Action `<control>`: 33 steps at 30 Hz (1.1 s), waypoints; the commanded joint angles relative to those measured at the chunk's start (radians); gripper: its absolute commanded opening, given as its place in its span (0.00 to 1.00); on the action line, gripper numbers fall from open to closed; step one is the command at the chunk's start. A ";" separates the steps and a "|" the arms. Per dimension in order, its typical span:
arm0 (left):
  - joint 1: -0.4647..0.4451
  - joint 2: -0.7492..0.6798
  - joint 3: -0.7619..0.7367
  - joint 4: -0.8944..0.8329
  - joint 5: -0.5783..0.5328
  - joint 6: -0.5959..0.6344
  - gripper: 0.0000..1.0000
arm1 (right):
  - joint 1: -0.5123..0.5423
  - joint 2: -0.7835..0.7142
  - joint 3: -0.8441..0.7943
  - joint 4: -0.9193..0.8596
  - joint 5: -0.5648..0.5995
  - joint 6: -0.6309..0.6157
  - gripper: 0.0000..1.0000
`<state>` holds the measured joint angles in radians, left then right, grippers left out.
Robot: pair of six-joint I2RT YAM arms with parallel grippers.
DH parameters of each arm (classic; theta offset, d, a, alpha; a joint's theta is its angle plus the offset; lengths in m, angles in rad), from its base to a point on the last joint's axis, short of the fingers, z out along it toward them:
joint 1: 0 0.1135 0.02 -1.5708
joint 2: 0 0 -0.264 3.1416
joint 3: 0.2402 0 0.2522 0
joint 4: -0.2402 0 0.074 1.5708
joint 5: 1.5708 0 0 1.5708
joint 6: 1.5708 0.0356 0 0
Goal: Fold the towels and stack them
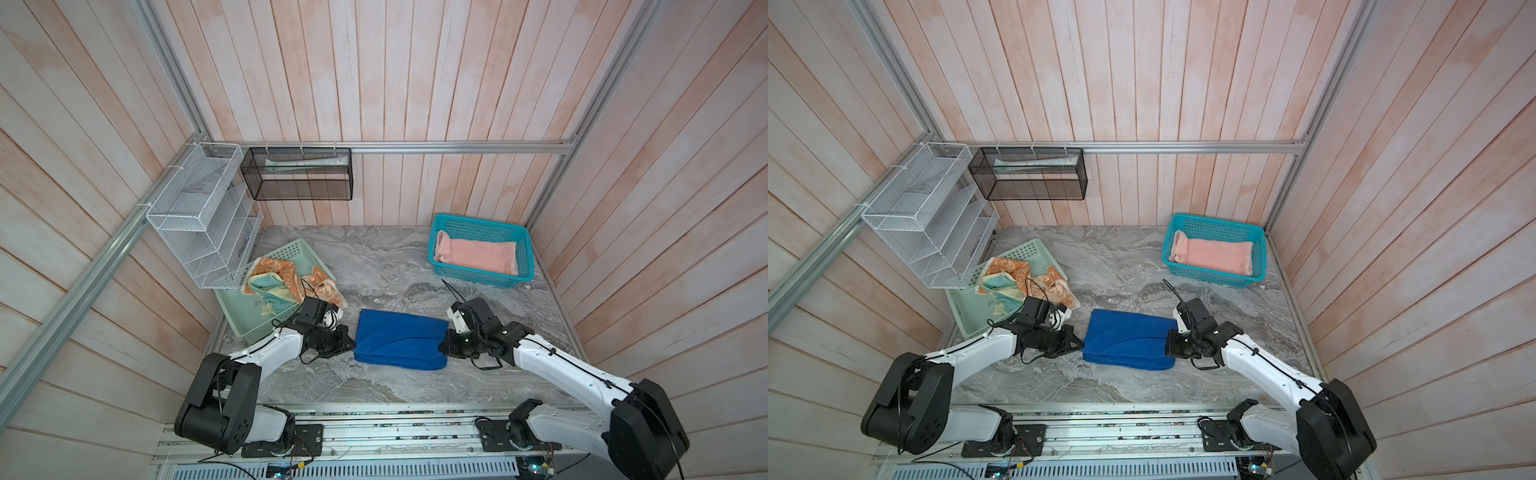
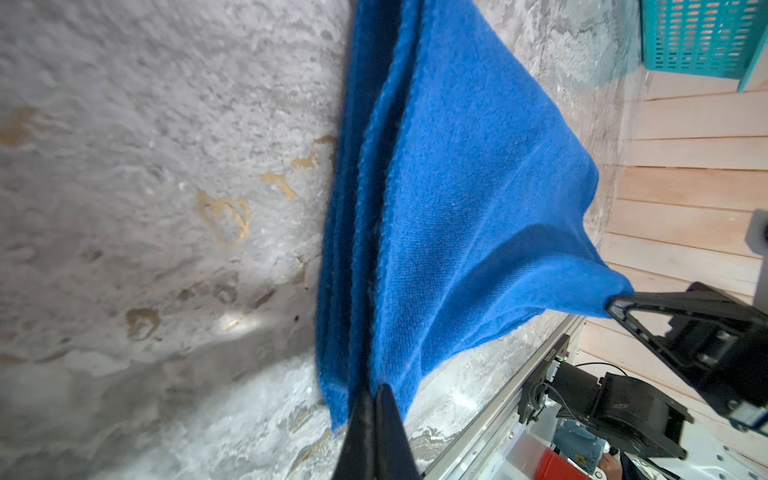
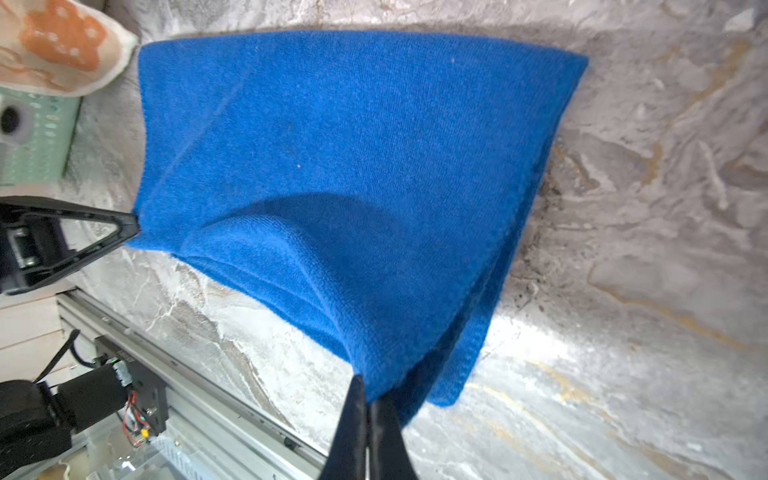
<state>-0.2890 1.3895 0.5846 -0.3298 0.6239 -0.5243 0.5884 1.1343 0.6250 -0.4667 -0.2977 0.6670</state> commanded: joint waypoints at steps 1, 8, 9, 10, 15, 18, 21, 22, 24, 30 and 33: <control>0.000 0.016 -0.048 -0.026 -0.009 -0.019 0.00 | 0.005 -0.014 -0.097 -0.076 -0.066 0.049 0.00; -0.001 0.009 -0.070 -0.070 -0.055 -0.036 0.40 | 0.004 0.015 -0.106 -0.153 -0.016 0.055 0.39; -0.001 -0.001 -0.065 -0.077 -0.056 -0.037 0.42 | 0.003 0.019 -0.084 -0.169 0.001 0.047 0.42; -0.001 -0.015 -0.056 -0.089 -0.060 -0.036 0.42 | 0.001 0.022 -0.057 -0.192 0.024 0.038 0.46; -0.019 -0.098 0.035 -0.163 -0.142 -0.027 0.41 | -0.051 0.030 0.005 -0.226 0.054 0.000 0.53; -0.072 -0.104 0.104 -0.143 -0.167 -0.048 0.38 | -0.090 0.018 -0.019 -0.146 0.008 0.020 0.55; -0.177 -0.052 0.152 -0.055 -0.165 -0.109 0.36 | -0.107 0.018 -0.052 -0.042 -0.027 0.065 0.58; -0.218 -0.023 0.171 -0.016 -0.164 -0.135 0.35 | -0.108 0.024 -0.064 -0.009 -0.028 0.083 0.59; -0.292 0.040 0.194 0.076 -0.155 -0.199 0.35 | -0.108 0.041 -0.091 0.051 -0.034 0.121 0.63; -0.461 0.277 0.316 0.240 -0.124 -0.315 0.32 | -0.107 0.119 -0.158 0.193 -0.050 0.193 0.66; -0.481 0.383 0.379 0.206 -0.090 -0.305 0.31 | -0.098 0.165 -0.145 0.225 -0.052 0.198 0.65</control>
<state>-0.7639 1.7210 0.9184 -0.1566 0.5030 -0.7963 0.4820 1.2476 0.5007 -0.2794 -0.3603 0.8337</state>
